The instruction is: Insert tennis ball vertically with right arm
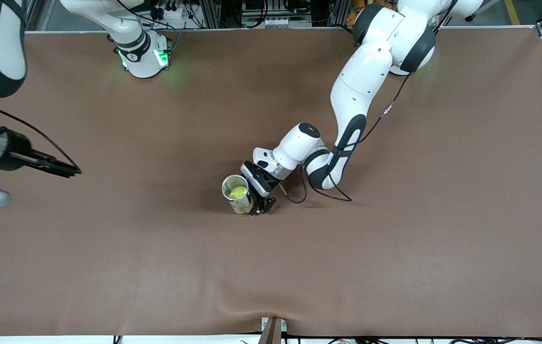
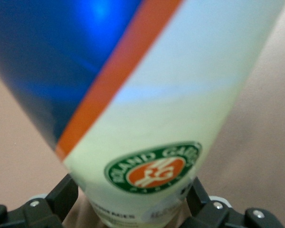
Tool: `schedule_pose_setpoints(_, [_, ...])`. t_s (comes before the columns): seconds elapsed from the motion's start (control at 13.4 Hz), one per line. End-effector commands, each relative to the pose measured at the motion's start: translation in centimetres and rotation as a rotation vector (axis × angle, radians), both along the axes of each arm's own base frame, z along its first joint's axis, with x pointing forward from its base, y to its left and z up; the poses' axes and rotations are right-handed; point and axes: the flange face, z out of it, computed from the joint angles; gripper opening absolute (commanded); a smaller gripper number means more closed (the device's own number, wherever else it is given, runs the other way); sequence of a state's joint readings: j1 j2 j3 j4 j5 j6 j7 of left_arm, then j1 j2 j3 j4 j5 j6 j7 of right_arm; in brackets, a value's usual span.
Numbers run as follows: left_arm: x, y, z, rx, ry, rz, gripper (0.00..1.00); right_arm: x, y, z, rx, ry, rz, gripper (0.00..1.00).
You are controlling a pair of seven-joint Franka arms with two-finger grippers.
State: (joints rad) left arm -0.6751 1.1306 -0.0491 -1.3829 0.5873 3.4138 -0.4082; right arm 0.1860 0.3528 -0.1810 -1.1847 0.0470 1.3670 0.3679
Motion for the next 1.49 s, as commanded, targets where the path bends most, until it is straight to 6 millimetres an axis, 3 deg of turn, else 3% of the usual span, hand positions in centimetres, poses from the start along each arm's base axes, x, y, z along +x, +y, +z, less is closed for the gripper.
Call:
schedule_pose_setpoints(0.0, [-0.4, 2.1, 1.9, 0.032, 0.006, -0.008, 1.0, -0.6, -2.7, 0.8, 0.011, 0.0, 0.048, 1.0])
schedule_pose_setpoints(0.45, [-2.6, 3.7, 1.8, 0.06, 0.067, -0.003, 1.0, -0.4, -3.2, 0.7, 0.047, -0.008, 0.061, 1.0])
schedule_pose_setpoints(0.89, [-6.1, 6.4, 3.4, 0.1, 0.137, 0.01, 1.0, -0.3, -3.0, 0.5, 0.046, -0.006, 0.067, 1.0])
schedule_pose_setpoints(1.04, [-6.3, 7.6, 3.9, 0.109, 0.148, 0.025, 1.0, -0.4, -3.2, 1.0, 0.052, -0.041, 0.066, 1.0])
schedule_pose_setpoints(1.27, [-6.1, 8.5, 5.0, 0.099, 0.174, 0.072, 1.0, -1.6, -3.7, 1.4, 0.066, -0.068, 0.092, 1.0])
schedule_pose_setpoints(1.42, [-6.2, 8.0, 6.2, 0.112, 0.206, 0.127, 1.0, -3.9, -4.6, 1.3, 0.089, -0.105, 0.142, 1.0])
